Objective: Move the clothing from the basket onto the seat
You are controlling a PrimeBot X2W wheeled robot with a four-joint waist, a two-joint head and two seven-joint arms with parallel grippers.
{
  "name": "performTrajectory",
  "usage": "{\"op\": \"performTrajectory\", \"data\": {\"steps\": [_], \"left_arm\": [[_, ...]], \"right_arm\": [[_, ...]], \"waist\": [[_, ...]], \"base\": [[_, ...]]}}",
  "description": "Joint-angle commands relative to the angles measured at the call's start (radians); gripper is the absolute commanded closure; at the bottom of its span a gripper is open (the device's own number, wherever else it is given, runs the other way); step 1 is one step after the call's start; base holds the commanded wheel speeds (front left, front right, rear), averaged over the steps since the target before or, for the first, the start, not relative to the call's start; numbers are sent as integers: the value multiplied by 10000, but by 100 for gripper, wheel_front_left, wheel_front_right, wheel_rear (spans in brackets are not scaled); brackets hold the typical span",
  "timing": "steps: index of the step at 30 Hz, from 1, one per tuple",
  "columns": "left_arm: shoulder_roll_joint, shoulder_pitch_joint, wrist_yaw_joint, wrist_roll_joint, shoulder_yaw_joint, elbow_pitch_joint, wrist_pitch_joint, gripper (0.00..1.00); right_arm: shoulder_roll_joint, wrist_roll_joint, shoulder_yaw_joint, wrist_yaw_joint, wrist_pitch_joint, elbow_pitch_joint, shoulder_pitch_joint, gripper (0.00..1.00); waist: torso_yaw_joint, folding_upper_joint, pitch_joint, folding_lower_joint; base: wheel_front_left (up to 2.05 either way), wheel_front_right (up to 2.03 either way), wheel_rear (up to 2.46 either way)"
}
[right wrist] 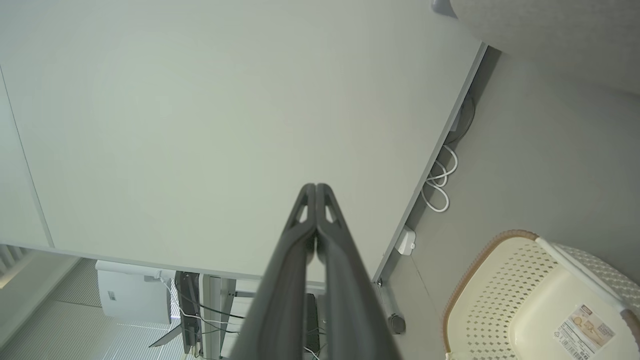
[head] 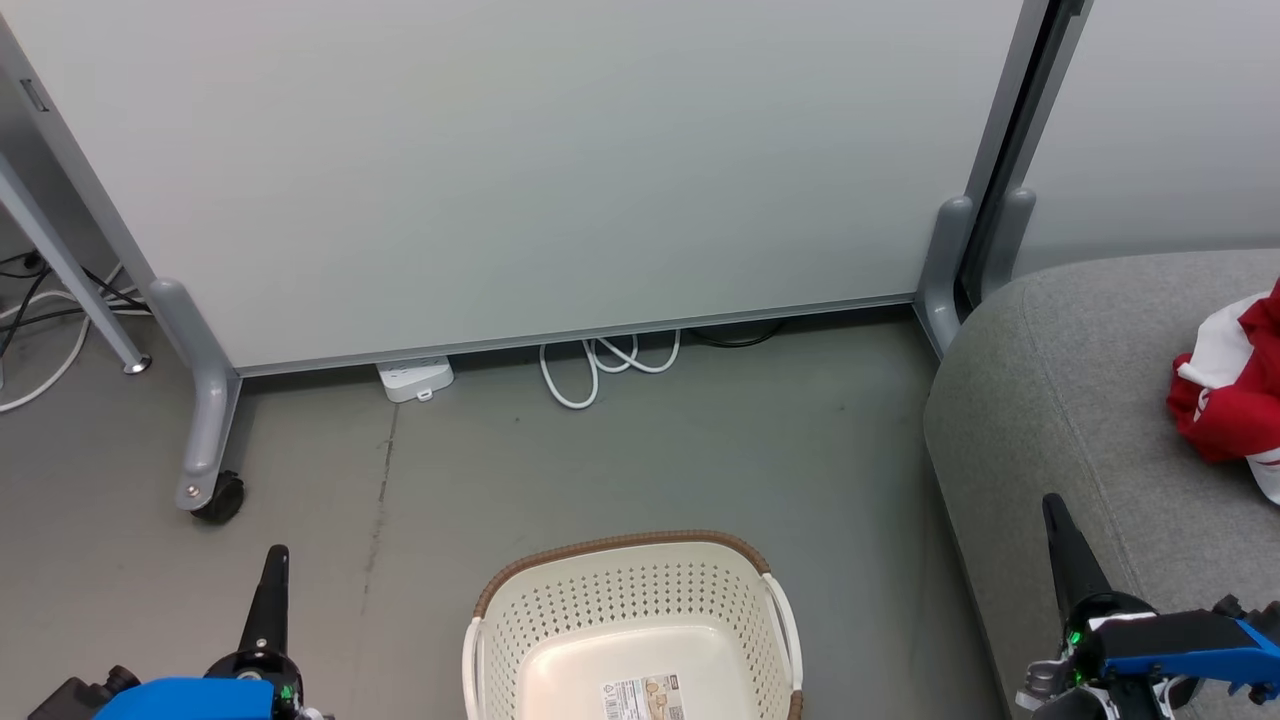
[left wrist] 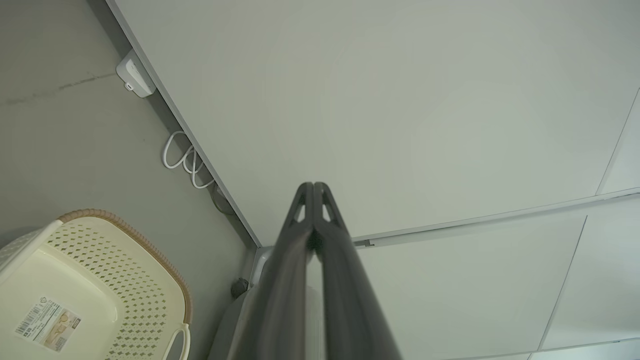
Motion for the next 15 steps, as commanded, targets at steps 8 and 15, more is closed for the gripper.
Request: {"op": "performTrajectory", "data": {"steps": [8, 15], "left_arm": [[23, -265, -50, -750, 222, -173, 242, 100], [7, -313, -52, -1217, 318, -222, 374, 100]], "right_arm": [[-11, 924, -56, 1, 105, 59, -305, 100], [-10, 1510, -82, 1, 151, 113, -377, 100]], "waist": [[-32, 0, 29, 1], [-57, 0, 52, 1]], "base": [[0, 0, 0], [0, 0, 0]]}}
